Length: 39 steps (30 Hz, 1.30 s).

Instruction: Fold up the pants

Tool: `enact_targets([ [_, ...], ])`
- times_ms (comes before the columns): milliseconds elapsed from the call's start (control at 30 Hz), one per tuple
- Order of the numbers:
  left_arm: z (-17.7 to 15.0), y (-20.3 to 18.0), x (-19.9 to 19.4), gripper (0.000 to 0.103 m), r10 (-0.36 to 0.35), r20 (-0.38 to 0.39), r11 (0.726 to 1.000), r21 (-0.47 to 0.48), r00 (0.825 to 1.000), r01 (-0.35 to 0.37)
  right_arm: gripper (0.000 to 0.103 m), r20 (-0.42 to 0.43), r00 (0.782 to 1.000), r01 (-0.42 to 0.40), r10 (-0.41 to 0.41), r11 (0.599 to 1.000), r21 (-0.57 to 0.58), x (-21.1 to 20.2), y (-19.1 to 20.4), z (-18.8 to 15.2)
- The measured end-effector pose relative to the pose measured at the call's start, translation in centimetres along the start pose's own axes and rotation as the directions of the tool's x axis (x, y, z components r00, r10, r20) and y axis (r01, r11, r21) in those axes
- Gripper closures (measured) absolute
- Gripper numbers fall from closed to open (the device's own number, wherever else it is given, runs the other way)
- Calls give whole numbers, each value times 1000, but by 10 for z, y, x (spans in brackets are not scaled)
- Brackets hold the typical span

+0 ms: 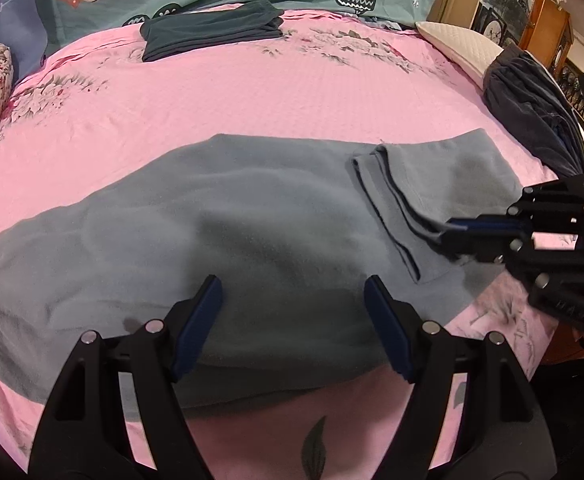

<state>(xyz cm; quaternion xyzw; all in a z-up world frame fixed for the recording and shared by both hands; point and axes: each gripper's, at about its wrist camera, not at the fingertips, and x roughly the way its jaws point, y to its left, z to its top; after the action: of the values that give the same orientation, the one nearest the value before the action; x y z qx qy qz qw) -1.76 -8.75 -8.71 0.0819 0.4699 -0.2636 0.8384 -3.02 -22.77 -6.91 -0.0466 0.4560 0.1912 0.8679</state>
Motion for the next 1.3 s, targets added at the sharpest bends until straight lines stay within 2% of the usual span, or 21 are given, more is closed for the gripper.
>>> enact_targets([
  [167,-1,2,0,28,-4,1,1000,-4,1000,4,100,49,998,-33,32,999,21,-17,-5,11],
  [300,0,4,-2,28,-1,8,1000,-15,1000,1,100,89,992,-90,95,995,-50,-23,19,26],
  [367,1,5,-5,28,0,13,1000,-19,1000,1,100,60,994,-91,94,994,-61,-11,25,27],
  [467,4,5,-8,28,-4,24,1000,-18,1000,4,99,-39,997,-71,71,997,-14,20,15,14],
  [600,18,-4,-9,28,-38,45,999,-20,998,39,98,-30,996,-83,82,997,-1,17,8,3],
  [733,37,-27,3,28,-65,63,998,31,996,63,94,-10,995,-98,97,995,-24,16,10,-5],
  [833,43,-31,31,28,-52,6,998,27,999,52,88,10,993,-117,118,993,-30,16,8,-9],
  [900,41,-32,43,25,-17,-12,999,44,1000,18,73,16,992,-124,124,992,-38,12,8,-13],
  [1000,40,-37,41,25,13,-5,997,78,1000,-12,71,14,994,-103,104,993,-54,-6,7,-22],
  [1067,40,-36,42,24,11,-11,997,76,1000,-10,71,50,995,-79,82,996,-50,-30,-3,-24],
  [1167,41,-37,42,24,14,-10,997,74,1000,-13,71,118,991,55,-58,998,31,-64,-44,-18],
  [1233,41,-37,42,24,16,-9,997,73,1000,-15,71,91,985,133,-149,977,166,-62,-88,-11],
  [1300,40,-37,41,23,18,-8,997,71,1000,-17,73,-7,979,197,-201,950,242,-36,-119,-13],
])
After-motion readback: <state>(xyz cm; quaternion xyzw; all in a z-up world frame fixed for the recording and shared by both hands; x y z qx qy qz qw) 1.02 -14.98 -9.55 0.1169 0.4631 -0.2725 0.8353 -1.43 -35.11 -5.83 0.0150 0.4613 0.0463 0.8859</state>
